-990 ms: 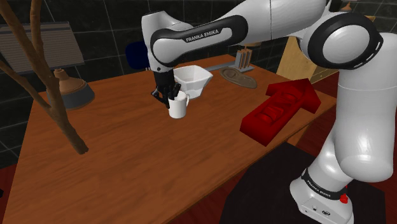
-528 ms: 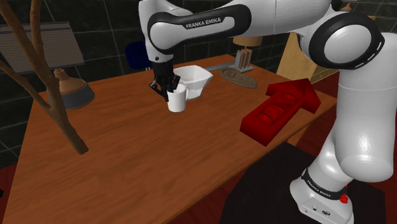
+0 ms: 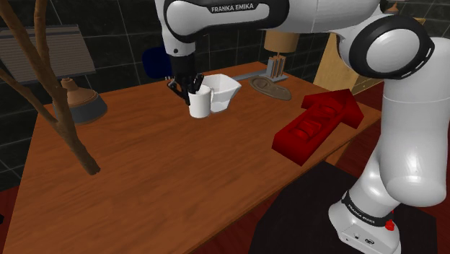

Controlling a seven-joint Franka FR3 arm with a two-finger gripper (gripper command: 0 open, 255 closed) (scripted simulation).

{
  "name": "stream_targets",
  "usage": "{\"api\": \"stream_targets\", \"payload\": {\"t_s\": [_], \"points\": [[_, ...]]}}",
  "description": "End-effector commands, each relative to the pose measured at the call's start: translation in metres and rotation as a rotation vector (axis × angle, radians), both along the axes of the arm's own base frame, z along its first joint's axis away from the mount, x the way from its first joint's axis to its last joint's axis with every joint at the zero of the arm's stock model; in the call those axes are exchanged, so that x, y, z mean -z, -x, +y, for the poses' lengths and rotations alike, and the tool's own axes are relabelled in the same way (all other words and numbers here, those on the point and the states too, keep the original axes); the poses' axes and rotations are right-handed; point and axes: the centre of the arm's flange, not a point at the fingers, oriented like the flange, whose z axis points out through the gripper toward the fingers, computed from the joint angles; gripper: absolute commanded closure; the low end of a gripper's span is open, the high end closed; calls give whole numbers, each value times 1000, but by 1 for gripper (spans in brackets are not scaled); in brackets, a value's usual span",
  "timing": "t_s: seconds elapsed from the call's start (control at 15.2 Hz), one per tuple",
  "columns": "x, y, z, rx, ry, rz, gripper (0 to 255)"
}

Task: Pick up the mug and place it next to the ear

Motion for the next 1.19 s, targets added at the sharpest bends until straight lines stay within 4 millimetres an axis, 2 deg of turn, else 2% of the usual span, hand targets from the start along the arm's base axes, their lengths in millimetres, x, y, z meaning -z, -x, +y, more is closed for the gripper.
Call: {"api": "stream_targets", "payload": {"t_s": [0.0,0.92,1.12], "points": [[-10,1,0,0,0,0,255],[-83,1,0,0,0,0,255],[-83,0,-40,0,0,0,255]]}}
